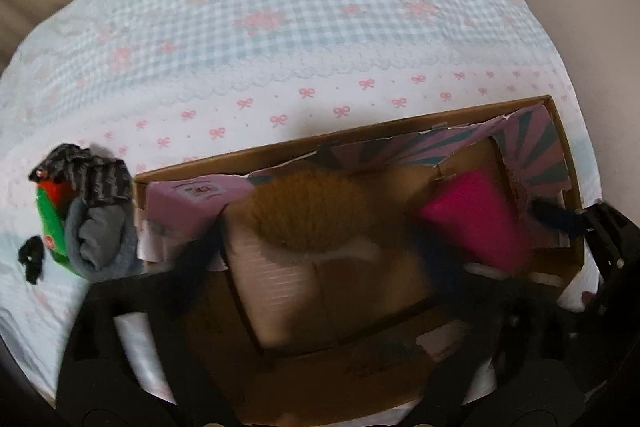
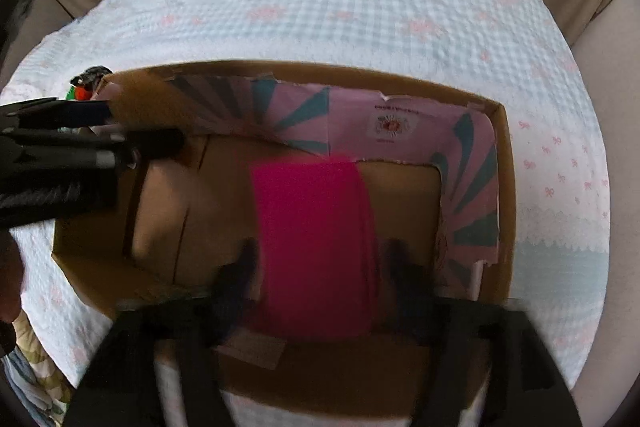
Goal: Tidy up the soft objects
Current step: 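Carry the puff with the left tool into the box while the right tool drops the pink pouch there, then withdraw both open tools from the box toward the remaining items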
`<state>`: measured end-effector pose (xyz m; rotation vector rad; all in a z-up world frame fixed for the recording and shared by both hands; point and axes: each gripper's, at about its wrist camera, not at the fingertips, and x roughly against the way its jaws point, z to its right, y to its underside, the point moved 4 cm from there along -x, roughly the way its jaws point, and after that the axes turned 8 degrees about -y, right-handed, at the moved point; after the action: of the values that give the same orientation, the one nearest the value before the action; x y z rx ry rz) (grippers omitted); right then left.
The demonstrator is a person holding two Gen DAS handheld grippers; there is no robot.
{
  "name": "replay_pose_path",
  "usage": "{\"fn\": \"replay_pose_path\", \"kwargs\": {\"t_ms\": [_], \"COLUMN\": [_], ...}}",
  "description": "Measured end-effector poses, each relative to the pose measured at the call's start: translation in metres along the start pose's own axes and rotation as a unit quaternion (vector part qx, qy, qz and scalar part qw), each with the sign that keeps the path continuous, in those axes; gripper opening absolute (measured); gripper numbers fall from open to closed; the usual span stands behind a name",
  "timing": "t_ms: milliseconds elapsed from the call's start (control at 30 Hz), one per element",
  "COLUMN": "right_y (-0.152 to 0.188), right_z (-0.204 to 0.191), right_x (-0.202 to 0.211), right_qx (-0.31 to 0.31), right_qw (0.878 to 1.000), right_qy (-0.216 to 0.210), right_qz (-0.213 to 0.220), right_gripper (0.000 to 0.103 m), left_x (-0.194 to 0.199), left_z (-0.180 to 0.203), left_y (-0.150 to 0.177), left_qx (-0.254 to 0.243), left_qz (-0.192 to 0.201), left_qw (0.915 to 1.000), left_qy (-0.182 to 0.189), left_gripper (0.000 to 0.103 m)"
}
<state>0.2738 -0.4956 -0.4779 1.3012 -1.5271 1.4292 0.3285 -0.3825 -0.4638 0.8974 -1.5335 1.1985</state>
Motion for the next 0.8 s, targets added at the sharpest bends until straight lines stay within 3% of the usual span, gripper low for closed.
{"fn": "replay_pose_path", "kwargs": {"t_ms": [133, 400, 800], "right_y": [0.003, 0.006, 0.007], "right_z": [-0.006, -0.012, -0.037], "right_x": [0.003, 0.025, 0.101], "right_qx": [0.025, 0.03, 0.018], "right_qw": [1.0, 0.999, 0.997], "right_qy": [0.002, -0.002, 0.007], "right_qz": [0.011, 0.029, 0.08], "right_gripper": [0.103, 0.103, 0.103], "left_x": [-0.005, 0.019, 0.118], "left_z": [-0.001, -0.001, -0.019], "left_y": [0.006, 0.015, 0.025], "left_qx": [0.009, 0.006, 0.019], "left_qz": [-0.019, -0.01, 0.049], "left_qw": [0.9997, 0.9998, 0.9982], "left_qy": [0.012, 0.018, 0.029], "left_gripper": [0.103, 0.103, 0.103]}}
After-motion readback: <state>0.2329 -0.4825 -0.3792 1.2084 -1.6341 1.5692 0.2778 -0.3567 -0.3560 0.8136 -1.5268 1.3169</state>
